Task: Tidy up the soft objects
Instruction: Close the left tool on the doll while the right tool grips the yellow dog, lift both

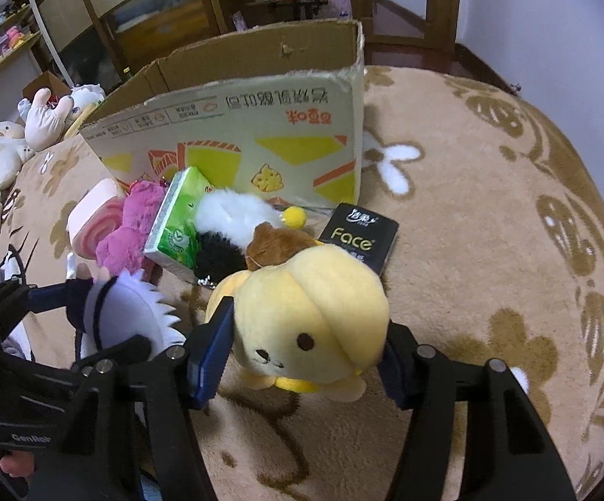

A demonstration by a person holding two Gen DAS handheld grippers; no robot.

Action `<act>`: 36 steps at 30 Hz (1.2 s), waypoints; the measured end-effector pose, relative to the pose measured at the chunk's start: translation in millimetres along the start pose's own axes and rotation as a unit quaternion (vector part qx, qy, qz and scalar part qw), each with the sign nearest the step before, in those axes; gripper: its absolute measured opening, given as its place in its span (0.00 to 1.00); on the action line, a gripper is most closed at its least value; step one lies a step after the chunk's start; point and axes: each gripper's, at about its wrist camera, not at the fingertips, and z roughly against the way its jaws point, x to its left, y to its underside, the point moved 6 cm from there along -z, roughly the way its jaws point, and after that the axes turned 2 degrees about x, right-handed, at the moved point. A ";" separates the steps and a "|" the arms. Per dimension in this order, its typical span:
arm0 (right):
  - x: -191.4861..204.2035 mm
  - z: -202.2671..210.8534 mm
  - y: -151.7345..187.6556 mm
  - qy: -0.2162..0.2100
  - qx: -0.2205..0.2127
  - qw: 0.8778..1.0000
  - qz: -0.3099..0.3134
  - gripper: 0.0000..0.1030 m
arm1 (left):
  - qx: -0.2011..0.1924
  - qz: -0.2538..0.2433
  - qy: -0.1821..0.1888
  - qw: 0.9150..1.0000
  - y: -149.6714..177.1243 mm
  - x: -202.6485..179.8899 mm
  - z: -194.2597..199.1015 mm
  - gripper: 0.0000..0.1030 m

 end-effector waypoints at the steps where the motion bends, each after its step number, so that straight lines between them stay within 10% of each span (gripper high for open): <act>1: -0.7 3.2 -0.7 0.002 -0.005 1.000 -0.001 0.63 | -0.006 0.001 -0.004 1.000 -0.8 2.1 3.5 0.90; 15: 3.5 48.9 -9.5 0.029 -0.098 0.995 0.013 0.63 | -0.155 0.018 -0.037 0.987 -21.8 18.2 80.6 0.90; 36: 10.0 130.2 -71.0 0.059 -0.284 0.956 0.037 0.63 | -0.377 0.012 -0.055 0.925 -74.9 40.4 180.5 0.91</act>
